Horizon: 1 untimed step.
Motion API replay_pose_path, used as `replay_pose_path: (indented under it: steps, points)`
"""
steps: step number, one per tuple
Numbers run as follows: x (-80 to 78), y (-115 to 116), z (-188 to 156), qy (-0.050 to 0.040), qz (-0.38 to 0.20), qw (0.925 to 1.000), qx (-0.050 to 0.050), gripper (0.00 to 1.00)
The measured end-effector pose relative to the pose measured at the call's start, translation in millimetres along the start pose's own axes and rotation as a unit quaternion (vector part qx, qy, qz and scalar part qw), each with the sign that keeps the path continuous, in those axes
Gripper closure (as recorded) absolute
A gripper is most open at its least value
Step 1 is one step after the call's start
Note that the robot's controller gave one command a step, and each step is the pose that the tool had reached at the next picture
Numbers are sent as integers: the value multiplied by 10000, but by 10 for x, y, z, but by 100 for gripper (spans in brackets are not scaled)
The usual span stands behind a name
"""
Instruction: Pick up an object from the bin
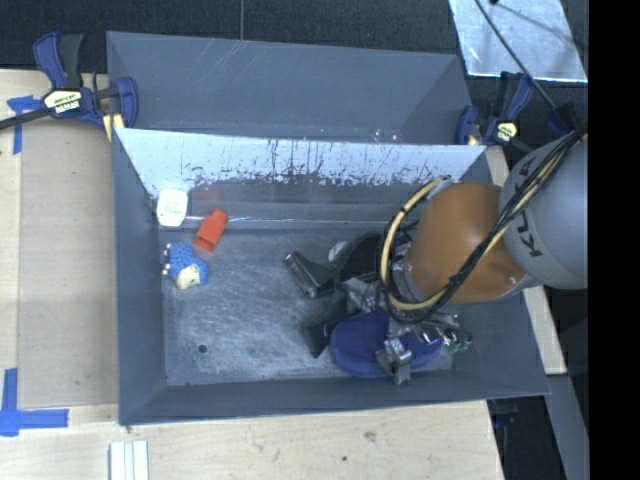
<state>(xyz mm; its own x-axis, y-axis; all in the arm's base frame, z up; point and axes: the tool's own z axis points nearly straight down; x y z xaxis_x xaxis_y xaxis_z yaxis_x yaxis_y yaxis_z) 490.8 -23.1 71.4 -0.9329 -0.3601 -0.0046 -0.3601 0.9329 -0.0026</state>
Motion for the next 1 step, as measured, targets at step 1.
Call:
replay_pose_path:
  steps: [1]
  points:
    - [119, -226, -16, -48, -220, 9997, 8, 0]
